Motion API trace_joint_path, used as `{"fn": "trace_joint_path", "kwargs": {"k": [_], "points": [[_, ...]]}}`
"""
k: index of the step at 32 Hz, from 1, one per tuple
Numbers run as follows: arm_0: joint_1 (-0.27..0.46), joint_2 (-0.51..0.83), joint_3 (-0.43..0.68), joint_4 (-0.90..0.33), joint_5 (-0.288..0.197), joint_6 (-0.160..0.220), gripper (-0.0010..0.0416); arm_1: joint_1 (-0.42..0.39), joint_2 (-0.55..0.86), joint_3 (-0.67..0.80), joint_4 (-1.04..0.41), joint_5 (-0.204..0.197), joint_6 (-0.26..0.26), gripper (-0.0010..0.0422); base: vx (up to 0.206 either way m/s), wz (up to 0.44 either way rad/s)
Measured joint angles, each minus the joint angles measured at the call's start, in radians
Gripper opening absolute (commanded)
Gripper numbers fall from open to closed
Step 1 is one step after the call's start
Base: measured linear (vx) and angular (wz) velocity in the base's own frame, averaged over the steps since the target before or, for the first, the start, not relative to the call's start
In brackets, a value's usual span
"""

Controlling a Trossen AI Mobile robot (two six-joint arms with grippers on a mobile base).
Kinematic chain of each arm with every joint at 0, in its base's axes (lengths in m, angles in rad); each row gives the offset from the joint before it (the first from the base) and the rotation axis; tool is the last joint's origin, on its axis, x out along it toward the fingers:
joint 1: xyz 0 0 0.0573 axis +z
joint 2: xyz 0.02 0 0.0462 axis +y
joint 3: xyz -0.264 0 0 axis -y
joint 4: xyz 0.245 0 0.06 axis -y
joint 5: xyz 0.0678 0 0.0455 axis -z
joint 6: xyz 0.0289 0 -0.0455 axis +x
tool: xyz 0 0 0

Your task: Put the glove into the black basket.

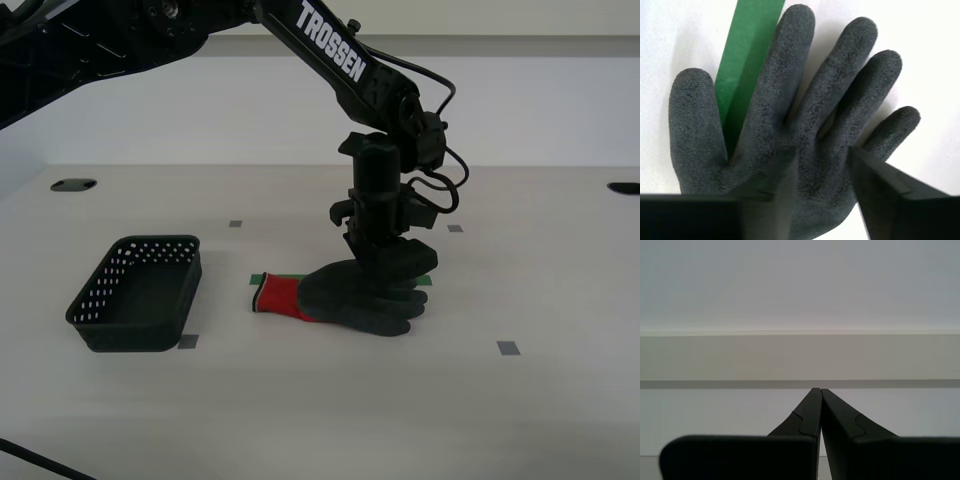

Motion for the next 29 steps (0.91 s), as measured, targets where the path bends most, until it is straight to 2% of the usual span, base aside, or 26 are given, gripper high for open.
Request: {"fn": "trace_joint_path", "kwargs": {"k": [2, 5, 7, 9, 10, 12, 16, 29], "points": [[0.0, 0.0, 0.0, 0.0, 0.0, 0.0, 0.0001, 0.0, 0.0, -0.002, 0.02, -0.001, 0.0, 0.0222, 0.0, 0.0], [0.0, 0.0, 0.0, 0.0, 0.0, 0.0, 0.0001, 0.0, 0.0, -0.004, 0.055, -0.001, -0.003, 0.0243, 0.0, 0.0], [0.0, 0.0, 0.0, 0.0, 0.0, 0.0, 0.0001, 0.0, 0.0, -0.005, 0.074, -0.017, 0.001, 0.0242, 0.0, 0.0], [0.0, 0.0, 0.0, 0.0, 0.0, 0.0, 0.0001, 0.0, -0.002, -0.013, 0.085, -0.051, 0.018, 0.0235, 0.0, 0.0], [0.001, 0.0, 0.0, 0.0, 0.0, 0.0, 0.0001, 0.0, -0.001, -0.02, 0.087, -0.086, 0.029, 0.0225, 0.0, 0.0], [0.0, 0.0, 0.0, 0.0, 0.0, 0.0, 0.0001, 0.0, 0.0, -0.028, 0.087, -0.095, 0.04, 0.0211, 0.0, 0.0], [0.0, 0.0, 0.0, 0.0, 0.0, 0.0, 0.0001, 0.0, 0.0, -0.053, 0.118, -0.095, 0.06, 0.0196, 0.0, 0.0], [0.0, 0.0, 0.0, 0.0, 0.0, 0.0, 0.0001, 0.0, -0.002, -0.143, 0.206, -0.095, 0.056, 0.0195, 0.0, 0.0]]}}
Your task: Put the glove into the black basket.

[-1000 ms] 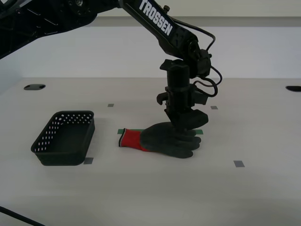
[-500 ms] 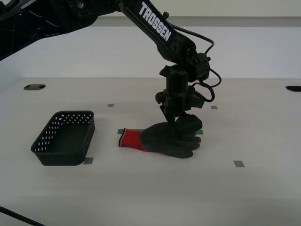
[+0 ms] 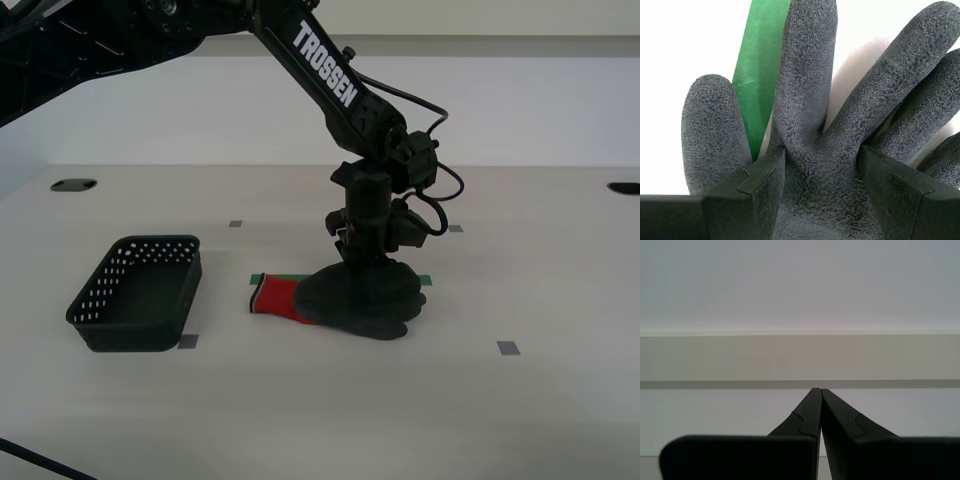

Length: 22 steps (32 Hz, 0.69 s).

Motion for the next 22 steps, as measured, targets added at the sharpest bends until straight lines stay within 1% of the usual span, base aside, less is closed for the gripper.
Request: {"fn": "trace_joint_path", "kwargs": {"k": [2, 3, 7, 8, 9, 10, 11, 13, 14, 15, 22], "points": [[-0.001, 0.0, 0.0, 0.0, 0.0, 0.0, 0.0001, 0.0, 0.0, 0.0, 0.0, 0.0, -0.001, 0.0188, 0.0, 0.0], [0.0, 0.0, 0.0, 0.0, 0.0, 0.0, 0.0001, 0.0, 0.0, 0.0, 0.0, 0.0, -0.004, 0.0167, 0.0, 0.0], [0.0, 0.0, 0.0, 0.0, 0.0, 0.0, 0.0, 0.0, 0.0, -0.001, 0.0, 0.0, -0.014, 0.0069, 0.0, 0.0], [0.0, 0.0, 0.0, 0.0, 0.0, 0.0, 0.0001, 0.0, 0.0, -0.001, -0.001, 0.0, -0.014, 0.0009, 0.0, 0.0], [-0.001, 0.0, 0.0, 0.0, 0.0, 0.0, 0.0001, 0.0, 0.0, -0.001, 0.0, 0.0, -0.014, -0.0002, 0.0, 0.0], [0.0, 0.0, 0.0, 0.0, 0.0, 0.0, 0.0001, 0.0, 0.0, -0.001, 0.0, 0.0, -0.015, 0.0003, 0.0, 0.0], [0.001, 0.0, 0.0, 0.0, 0.0, 0.0, 0.0001, 0.0, 0.0, -0.001, 0.0, -0.003, -0.016, -0.0004, 0.0, 0.0], [0.0, 0.0, 0.0, 0.0, 0.0, 0.0, 0.0001, 0.0, 0.0, 0.0, 0.0, -0.011, -0.019, -0.0003, 0.0, 0.0], [0.0, 0.0, 0.0, 0.0, 0.0, 0.0, 0.0, -0.001, 0.0, 0.004, -0.006, -0.038, -0.023, -0.0002, 0.0, 0.0], [0.0, 0.0, 0.0, 0.0, 0.0, 0.0, 0.0001, -0.001, 0.0, 0.006, -0.009, -0.043, -0.024, -0.0002, 0.0, 0.0], [0.0, 0.0, 0.0, -0.001, 0.0, 0.0, 0.0001, 0.001, -0.024, 0.077, -0.147, -0.05, -0.027, -0.0002, 0.0, 0.0]]}}
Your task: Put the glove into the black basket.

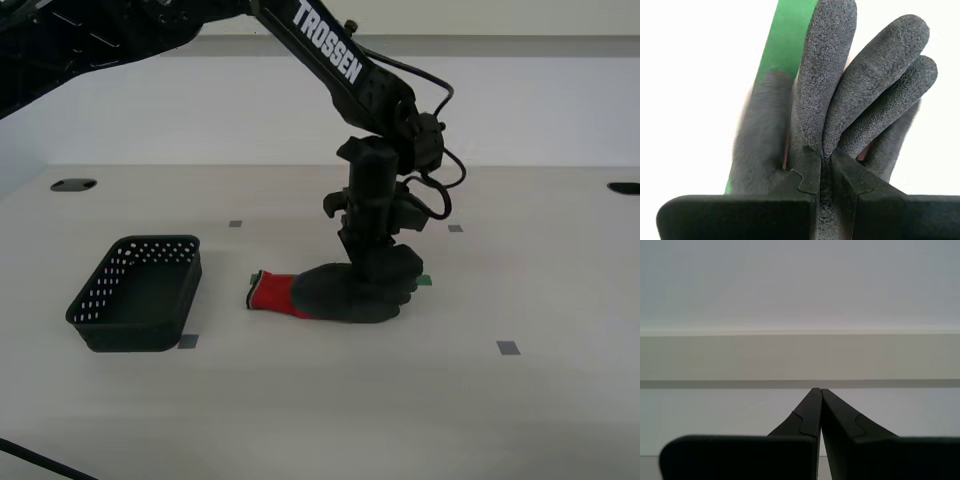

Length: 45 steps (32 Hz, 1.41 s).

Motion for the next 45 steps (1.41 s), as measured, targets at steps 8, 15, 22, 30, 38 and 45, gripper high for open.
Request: {"fn": "trace_joint_path", "kwargs": {"k": [8, 15, 22, 30, 38, 45], "points": [[0.001, 0.0, 0.0, 0.0, 0.0, 0.0, 0.0001, 0.009, -0.113, 0.004, -0.113, 0.014, -0.012, -0.0002, 0.0, 0.0], [0.0, 0.0, 0.0, 0.0, 0.0, 0.0, 0.0, 0.031, -0.183, 0.003, -0.235, 0.018, -0.013, -0.0002, 0.0, 0.0], [0.0, 0.0, 0.0, 0.001, 0.0, 0.0, 0.0001, 0.106, -0.321, 0.002, -0.272, 0.017, 0.0, -0.0001, 0.0, 0.0], [0.0, 0.0, 0.0, 0.002, 0.001, 0.0, 0.0001, 0.255, -0.581, -0.342, -0.139, 0.024, 0.005, -0.0001, 0.0, 0.0], [0.0, 0.0, 0.0, -0.009, -0.001, 0.0, 0.0001, 0.419, -0.838, -0.832, 0.045, 0.028, -0.006, -0.0001, 0.0, 0.0], [0.0, 0.0, 0.0, -0.018, -0.001, 0.0, 0.0001, 0.56, -0.879, -1.064, 0.219, 0.025, -0.023, -0.0001, 0.0, 0.0]]}}
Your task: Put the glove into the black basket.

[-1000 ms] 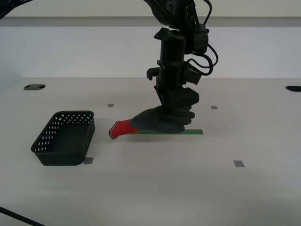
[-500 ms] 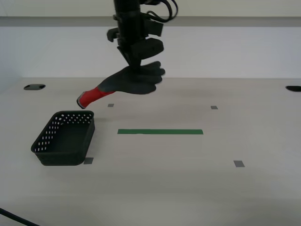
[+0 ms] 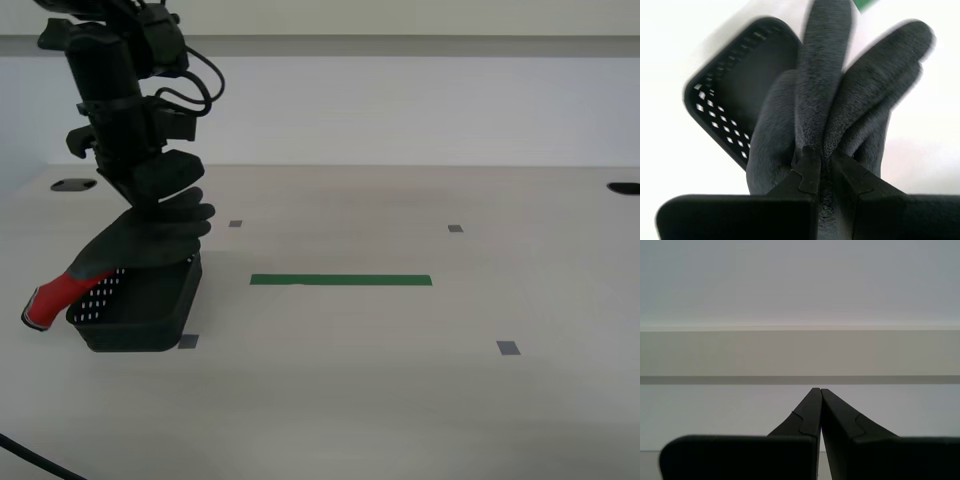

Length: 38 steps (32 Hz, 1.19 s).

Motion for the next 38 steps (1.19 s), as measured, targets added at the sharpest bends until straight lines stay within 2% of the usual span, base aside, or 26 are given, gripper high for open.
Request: {"fn": "trace_joint_path", "kwargs": {"k": [1, 2, 3, 7, 13, 19, 20, 21, 22, 23, 26, 29, 34, 38], "points": [[0.0, 0.0, 0.0, -0.001, 0.0, 0.0, 0.0, 0.009, -0.004, -0.016, 0.028, 0.009, -0.004, -0.0001, 0.0, 0.0], [0.0, 0.0, 0.0, -0.002, 0.0, 0.0, 0.0001, 0.032, -0.005, -0.035, 0.078, 0.038, -0.032, -0.0001, 0.0, 0.0], [0.0, 0.0, 0.0, -0.003, 0.0, 0.0, 0.0001, 0.048, 0.002, -0.042, 0.091, 0.04, -0.042, -0.0001, 0.0, 0.0], [0.001, 0.0, 0.0, -0.006, 0.0, 0.0, 0.0001, 0.105, 0.098, -0.042, 0.166, 0.045, -0.057, -0.0001, 0.0, 0.0], [0.001, 0.0, 0.0, -0.012, 0.001, 0.0, 0.0001, 0.112, 0.259, 0.008, 0.217, 0.042, -0.076, 0.0, 0.0, 0.0], [0.001, 0.0, 0.0, -0.021, 0.001, 0.0, 0.0, 0.114, 0.282, 0.036, 0.224, 0.042, -0.099, 0.0001, 0.0, 0.0], [0.002, 0.0, 0.0, -0.029, 0.001, 0.0, 0.0, 0.115, 0.281, 0.037, 0.22, 0.042, -0.106, 0.0028, 0.0, 0.0], [0.001, 0.0, 0.0, -0.028, 0.001, 0.0, 0.0001, 0.116, 0.28, 0.037, 0.197, 0.042, -0.106, 0.0081, 0.0, 0.0], [0.0, 0.0, 0.0, -0.028, 0.001, 0.0, 0.0001, 0.116, 0.28, 0.037, 0.196, 0.042, -0.107, 0.0097, 0.0, 0.0], [0.001, 0.0, 0.0, -0.029, 0.001, 0.0, 0.0001, 0.116, 0.281, 0.037, 0.185, 0.042, -0.127, 0.0143, 0.0, 0.0], [0.002, 0.0, 0.0, -0.029, 0.001, 0.0, 0.0001, 0.117, 0.281, 0.037, 0.167, 0.042, -0.169, 0.0204, 0.0, 0.0], [0.001, 0.0, 0.0, -0.029, 0.001, 0.0, 0.0001, 0.116, 0.281, 0.056, 0.108, 0.042, -0.177, 0.0229, 0.0, 0.0], [0.001, 0.0, 0.0, -0.029, 0.001, 0.0, 0.0001, 0.116, 0.262, 0.105, 0.055, 0.042, -0.201, 0.0214, 0.0, 0.0], [0.001, 0.0, 0.0, -0.029, 0.001, 0.0, 0.0001, 0.116, 0.186, 0.164, -0.016, 0.043, -0.207, 0.0165, 0.0, 0.0]]}}
